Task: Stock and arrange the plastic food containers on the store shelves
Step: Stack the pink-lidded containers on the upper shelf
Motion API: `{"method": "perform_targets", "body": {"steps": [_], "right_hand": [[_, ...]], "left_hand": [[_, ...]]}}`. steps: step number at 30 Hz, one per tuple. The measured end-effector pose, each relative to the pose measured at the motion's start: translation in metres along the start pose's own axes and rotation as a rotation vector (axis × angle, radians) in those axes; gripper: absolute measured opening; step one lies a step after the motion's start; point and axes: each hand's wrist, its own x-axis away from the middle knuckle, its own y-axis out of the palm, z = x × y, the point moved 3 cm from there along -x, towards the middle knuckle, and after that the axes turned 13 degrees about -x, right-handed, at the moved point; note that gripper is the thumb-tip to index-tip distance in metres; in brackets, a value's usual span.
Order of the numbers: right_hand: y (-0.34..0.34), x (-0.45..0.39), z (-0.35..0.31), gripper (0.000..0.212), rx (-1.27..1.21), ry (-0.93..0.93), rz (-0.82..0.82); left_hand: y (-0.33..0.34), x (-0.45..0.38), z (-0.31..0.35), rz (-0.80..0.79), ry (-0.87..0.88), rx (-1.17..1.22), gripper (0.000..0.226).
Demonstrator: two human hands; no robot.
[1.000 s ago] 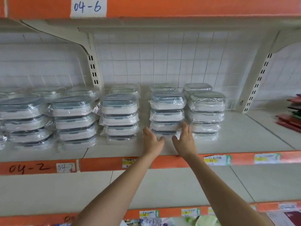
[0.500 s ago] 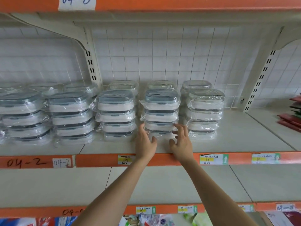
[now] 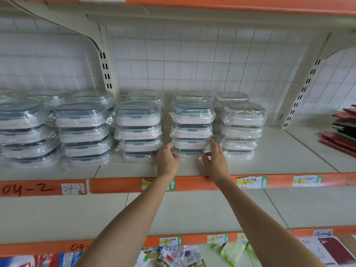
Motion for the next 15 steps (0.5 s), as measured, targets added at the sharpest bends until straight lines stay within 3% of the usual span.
{"method": "perform_targets", "body": {"steps": [7, 15], "right_hand": [[0.007, 0.004, 0.0, 0.049, 0.061, 0.034, 0.063], [-0.003, 0.009, 0.002, 0.042, 0.005, 0.012, 0.118]], "left_hand": [[-0.009, 0.009, -0.01, 0.06, 0.019, 0.019, 0.038], [-0.007, 0.005, -0.009, 0.001, 0.048, -0.061, 0.042]]}}
